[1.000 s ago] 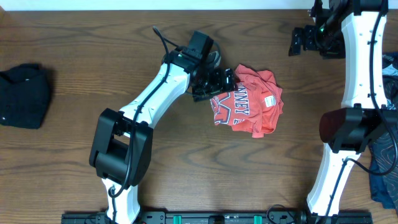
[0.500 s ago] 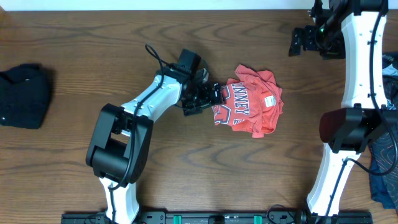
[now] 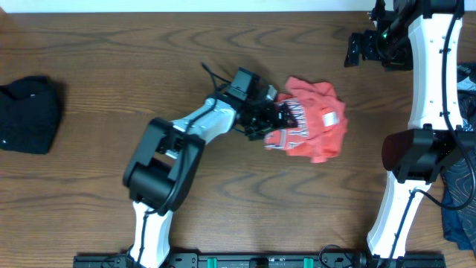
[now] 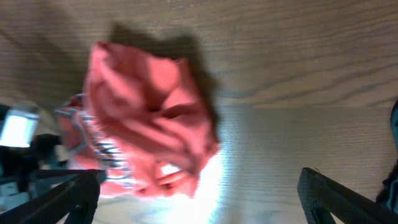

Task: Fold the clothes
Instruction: 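Grasp the folded red shirt bundle with the left gripper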

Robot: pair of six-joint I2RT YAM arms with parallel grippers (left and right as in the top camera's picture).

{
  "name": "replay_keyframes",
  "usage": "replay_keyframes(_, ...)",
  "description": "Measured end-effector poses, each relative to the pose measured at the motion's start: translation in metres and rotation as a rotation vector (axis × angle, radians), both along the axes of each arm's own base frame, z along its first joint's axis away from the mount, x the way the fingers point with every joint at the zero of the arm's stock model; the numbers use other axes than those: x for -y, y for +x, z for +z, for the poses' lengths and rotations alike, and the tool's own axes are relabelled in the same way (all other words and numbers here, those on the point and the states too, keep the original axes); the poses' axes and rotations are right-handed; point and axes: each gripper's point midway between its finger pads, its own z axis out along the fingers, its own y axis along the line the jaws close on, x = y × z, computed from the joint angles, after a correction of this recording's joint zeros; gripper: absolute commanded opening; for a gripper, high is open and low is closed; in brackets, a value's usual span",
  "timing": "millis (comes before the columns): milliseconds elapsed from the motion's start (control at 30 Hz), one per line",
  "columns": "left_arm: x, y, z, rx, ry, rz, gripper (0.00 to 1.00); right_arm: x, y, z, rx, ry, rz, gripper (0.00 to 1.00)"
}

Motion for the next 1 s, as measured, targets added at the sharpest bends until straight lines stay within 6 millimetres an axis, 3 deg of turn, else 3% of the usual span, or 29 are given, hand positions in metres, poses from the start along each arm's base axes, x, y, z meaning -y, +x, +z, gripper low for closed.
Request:
replay_keyframes(33,0.005,-0.002,-0.003,-0.009,-0.007,-0.006,0.06,0.000,0.000,0.000,-0.002,0.000,0.000,0.99)
replay_keyframes(200,0.010,-0.020,-0.026,-0.121,-0.021,-0.025,0.06,0.000,-0.002,0.000,-0.007,0.001,0.000,0.99)
replay_keyframes(800,0.005,-0.010,-0.024,-0.150,-0.084,0.005,0.06,-0.005,-0.002,0.000,-0.007,0.004,0.010,0.99)
replay_keyframes(1000,-0.017,0.007,-0.016,-0.121,-0.028,0.088,0.06,-0.005,-0.002,0.000,-0.007,0.004,0.010,0.99)
